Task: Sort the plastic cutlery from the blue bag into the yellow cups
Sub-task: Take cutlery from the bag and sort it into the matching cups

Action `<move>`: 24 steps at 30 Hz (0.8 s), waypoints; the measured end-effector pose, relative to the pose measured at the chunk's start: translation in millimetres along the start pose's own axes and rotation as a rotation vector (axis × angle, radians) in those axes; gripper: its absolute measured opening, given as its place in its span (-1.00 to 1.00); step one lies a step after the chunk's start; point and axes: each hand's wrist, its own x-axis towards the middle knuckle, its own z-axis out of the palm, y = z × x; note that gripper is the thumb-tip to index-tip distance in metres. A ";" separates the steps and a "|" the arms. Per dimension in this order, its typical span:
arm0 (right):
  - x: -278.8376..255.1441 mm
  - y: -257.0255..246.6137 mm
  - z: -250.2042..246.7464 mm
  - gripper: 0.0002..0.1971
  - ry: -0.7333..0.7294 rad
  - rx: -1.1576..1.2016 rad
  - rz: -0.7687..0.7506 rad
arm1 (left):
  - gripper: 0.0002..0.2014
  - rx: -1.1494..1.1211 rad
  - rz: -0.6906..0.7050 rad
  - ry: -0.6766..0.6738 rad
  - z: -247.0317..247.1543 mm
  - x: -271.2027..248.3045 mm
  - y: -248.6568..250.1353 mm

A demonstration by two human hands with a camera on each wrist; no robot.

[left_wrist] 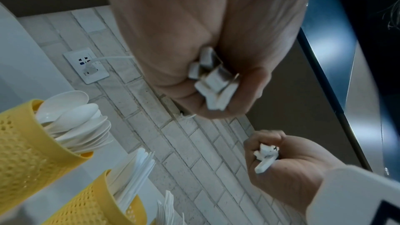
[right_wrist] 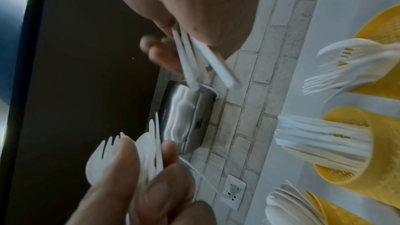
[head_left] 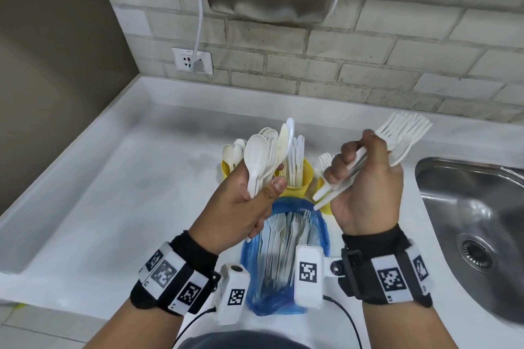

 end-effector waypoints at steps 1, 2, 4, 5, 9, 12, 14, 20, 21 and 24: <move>-0.6 -1.7 0.1 -0.74 -0.012 -0.008 -0.016 | -0.60 0.005 0.004 0.009 0.7 0.3 0.0; -2.5 -2.6 -0.1 -0.73 -0.041 -0.037 -0.037 | -0.59 0.009 0.006 0.014 1.7 0.6 0.5; -8.3 -1.2 -1.0 -0.76 -0.169 -0.142 -0.093 | -0.58 0.006 0.007 0.026 3.6 0.8 1.9; -12.7 -0.9 -0.7 -0.80 -0.264 -0.232 -0.129 | -0.57 0.011 0.020 0.031 4.4 1.5 2.6; -29.5 4.4 1.7 -0.73 -0.507 -0.663 -0.224 | -0.61 0.072 0.158 0.034 8.0 1.6 10.0; -34.6 5.8 4.9 -0.85 -0.500 -0.781 -0.281 | -0.57 0.079 0.216 0.066 10.5 0.4 12.2; -32.6 4.6 5.1 -0.89 -0.490 -0.780 -0.280 | -0.59 0.069 0.239 0.065 11.4 -0.5 13.5; -31.5 6.8 5.2 -0.93 -0.447 -0.808 -0.313 | -0.49 0.111 0.219 0.088 6.2 -0.1 4.9; -31.5 7.8 5.2 -0.90 -0.432 -0.800 -0.314 | -0.48 0.116 0.208 0.088 5.4 -0.4 3.8; -31.6 9.1 5.2 -0.86 -0.380 -0.747 -0.320 | -0.53 0.090 0.186 0.075 3.7 -3.7 1.5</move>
